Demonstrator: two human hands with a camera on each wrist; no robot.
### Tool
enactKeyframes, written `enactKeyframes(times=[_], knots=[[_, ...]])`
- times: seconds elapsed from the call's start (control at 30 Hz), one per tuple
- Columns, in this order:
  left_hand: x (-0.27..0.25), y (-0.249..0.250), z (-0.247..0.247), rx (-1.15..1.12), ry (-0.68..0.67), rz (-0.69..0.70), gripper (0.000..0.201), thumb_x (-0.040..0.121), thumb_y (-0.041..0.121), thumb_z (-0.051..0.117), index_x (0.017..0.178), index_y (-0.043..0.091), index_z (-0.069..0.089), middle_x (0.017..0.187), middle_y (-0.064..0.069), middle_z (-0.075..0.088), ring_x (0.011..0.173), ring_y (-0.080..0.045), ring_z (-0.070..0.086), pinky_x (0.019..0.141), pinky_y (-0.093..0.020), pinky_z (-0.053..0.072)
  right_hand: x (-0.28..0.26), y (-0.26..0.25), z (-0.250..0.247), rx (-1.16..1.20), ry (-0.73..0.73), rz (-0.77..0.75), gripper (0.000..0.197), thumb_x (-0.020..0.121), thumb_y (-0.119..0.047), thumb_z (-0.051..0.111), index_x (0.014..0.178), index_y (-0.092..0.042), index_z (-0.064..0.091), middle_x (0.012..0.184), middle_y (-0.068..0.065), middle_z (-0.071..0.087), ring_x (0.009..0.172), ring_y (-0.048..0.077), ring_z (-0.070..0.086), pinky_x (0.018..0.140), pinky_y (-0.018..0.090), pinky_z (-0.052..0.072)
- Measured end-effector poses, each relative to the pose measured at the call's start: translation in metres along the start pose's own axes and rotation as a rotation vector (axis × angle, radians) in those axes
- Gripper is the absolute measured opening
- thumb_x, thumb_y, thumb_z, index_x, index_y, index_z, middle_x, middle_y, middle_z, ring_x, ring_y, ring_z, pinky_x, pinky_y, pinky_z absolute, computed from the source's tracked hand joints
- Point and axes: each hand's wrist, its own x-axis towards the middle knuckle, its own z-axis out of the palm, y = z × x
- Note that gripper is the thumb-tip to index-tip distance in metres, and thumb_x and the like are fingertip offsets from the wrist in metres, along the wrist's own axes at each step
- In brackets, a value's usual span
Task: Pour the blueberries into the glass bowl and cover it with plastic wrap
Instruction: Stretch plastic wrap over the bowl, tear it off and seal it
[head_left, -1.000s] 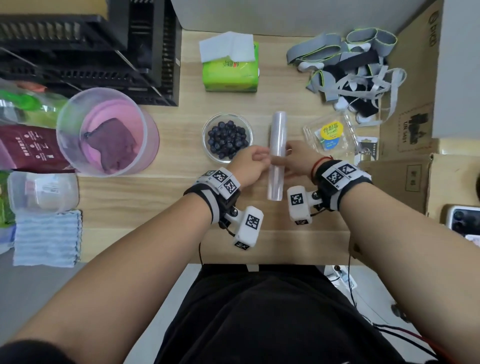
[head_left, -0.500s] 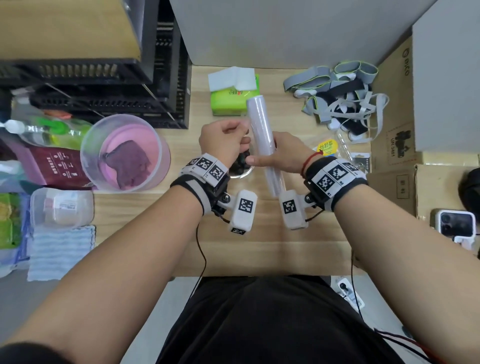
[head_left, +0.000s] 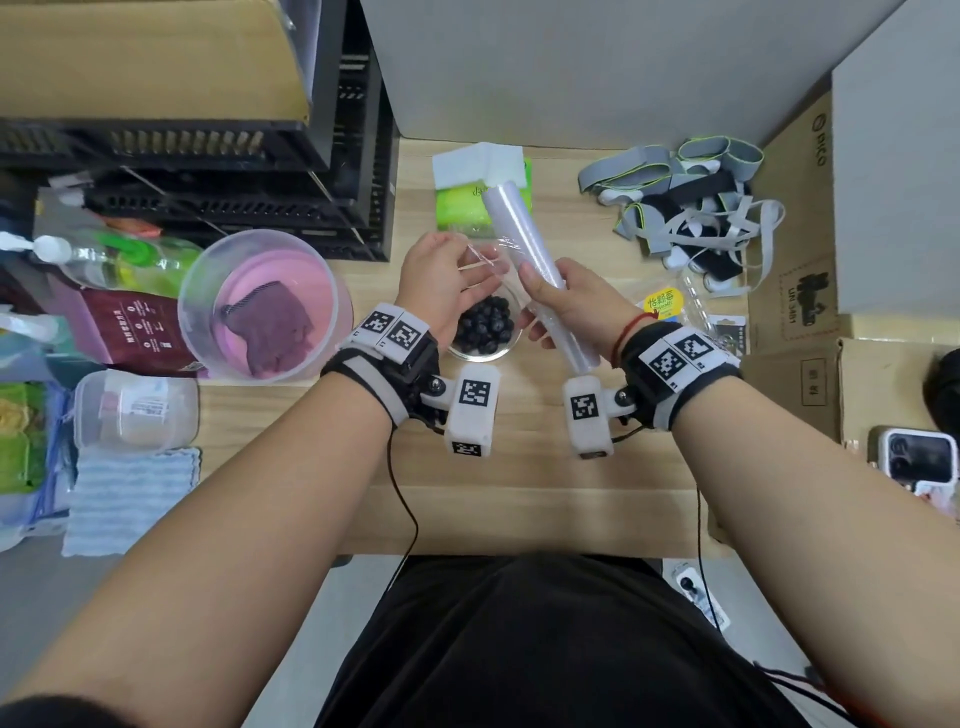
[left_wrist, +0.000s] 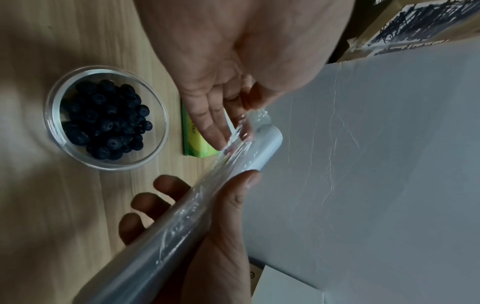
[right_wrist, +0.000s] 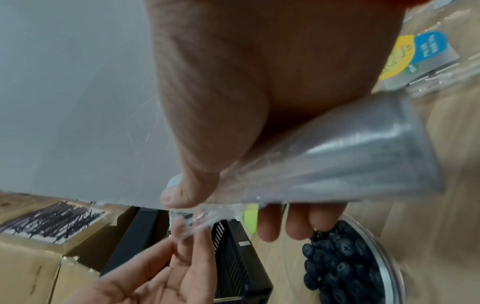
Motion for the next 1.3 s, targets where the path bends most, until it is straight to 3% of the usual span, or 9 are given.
enactKeyframes(times=[0.23, 0.4, 0.47, 0.63, 0.8, 0.93, 1.1, 1.2, 1.3], knots=[[-0.001, 0.006, 0.003, 0.18, -0.158, -0.083, 0.031, 0.099, 0.046, 0.055, 0.095, 0.015, 0.061, 0.068, 0.002, 0.061, 0.08, -0.02, 0.065, 0.08, -0.035, 0.056, 0.003, -0.009, 0.004, 0.085, 0.041, -0.037, 0.035, 0.104, -0.048, 0.034, 0.106, -0.021, 0.057, 0.078, -0.007, 0.059, 0.063, 0.004, 0.057, 0.064, 0.025, 0.049], [0.009, -0.015, -0.001, 0.37, -0.221, -0.036, 0.026, 0.092, 0.029, 0.071, 0.11, 0.01, 0.074, 0.089, -0.001, 0.066, 0.073, -0.009, 0.058, 0.072, -0.023, 0.052, 0.003, -0.011, 0.006, 0.192, 0.02, -0.026, 0.049, 0.103, -0.043, 0.042, 0.125, -0.001, 0.053, 0.098, 0.011, 0.062, 0.083, 0.02, 0.061, 0.077, 0.035, 0.053], [0.012, -0.019, -0.002, 0.405, -0.167, -0.018, 0.011, 0.095, 0.023, 0.067, 0.097, 0.017, 0.076, 0.089, 0.001, 0.068, 0.075, -0.009, 0.058, 0.066, -0.02, 0.05, 0.003, -0.013, 0.006, 0.245, 0.044, -0.018, 0.042, 0.103, -0.041, 0.044, 0.12, -0.002, 0.048, 0.091, 0.011, 0.061, 0.075, 0.022, 0.061, 0.071, 0.039, 0.054], [0.017, -0.017, -0.002, 0.366, -0.063, 0.026, 0.024, 0.104, 0.024, 0.049, 0.083, 0.018, 0.058, 0.089, -0.005, 0.062, 0.076, -0.015, 0.061, 0.067, -0.027, 0.053, 0.005, -0.008, 0.003, 0.263, 0.101, 0.025, 0.026, 0.101, -0.034, 0.052, 0.111, -0.012, 0.045, 0.087, 0.006, 0.06, 0.07, 0.02, 0.062, 0.072, 0.039, 0.055], [0.009, -0.012, 0.006, 0.238, -0.027, 0.015, 0.031, 0.108, 0.028, 0.034, 0.083, 0.014, 0.045, 0.058, 0.001, 0.05, 0.058, -0.023, 0.063, 0.063, -0.035, 0.058, 0.007, -0.01, 0.004, 0.24, 0.067, -0.008, 0.018, 0.097, -0.02, 0.06, 0.084, -0.012, 0.051, 0.075, 0.004, 0.049, 0.066, 0.018, 0.052, 0.07, 0.037, 0.047], [-0.001, -0.004, 0.011, 0.228, -0.106, -0.05, 0.048, 0.103, 0.056, 0.029, 0.095, 0.017, 0.055, 0.046, 0.009, 0.055, 0.046, -0.012, 0.056, 0.057, -0.029, 0.056, 0.008, -0.011, 0.004, 0.274, 0.068, -0.013, 0.011, 0.096, -0.011, 0.06, 0.097, -0.006, 0.049, 0.077, 0.006, 0.054, 0.062, 0.016, 0.056, 0.06, 0.029, 0.052], [-0.003, 0.0, 0.007, 0.166, -0.205, -0.213, 0.092, 0.082, 0.087, 0.013, 0.11, 0.015, 0.063, 0.076, -0.002, 0.068, 0.077, -0.02, 0.07, 0.082, -0.042, 0.061, 0.011, -0.01, 0.006, 0.254, 0.06, -0.034, 0.022, 0.093, -0.007, 0.064, 0.108, 0.002, 0.051, 0.084, 0.018, 0.058, 0.061, 0.022, 0.062, 0.055, 0.031, 0.056], [-0.002, -0.001, 0.002, 0.218, -0.189, -0.218, 0.07, 0.086, 0.077, 0.042, 0.113, 0.016, 0.063, 0.081, 0.001, 0.068, 0.077, -0.016, 0.069, 0.08, -0.034, 0.06, 0.015, -0.007, 0.005, 0.143, 0.151, -0.04, 0.053, 0.082, -0.011, 0.078, 0.12, 0.008, 0.046, 0.087, 0.023, 0.061, 0.062, 0.028, 0.061, 0.056, 0.036, 0.055], [0.005, -0.011, -0.004, 0.308, -0.153, -0.174, 0.018, 0.092, 0.029, 0.07, 0.103, 0.014, 0.067, 0.078, 0.003, 0.069, 0.072, -0.011, 0.064, 0.062, -0.02, 0.056, 0.018, -0.005, 0.001, 0.011, 0.208, -0.067, 0.059, 0.076, -0.015, 0.084, 0.117, 0.003, 0.046, 0.082, 0.018, 0.06, 0.056, 0.022, 0.061, 0.055, 0.035, 0.053]])
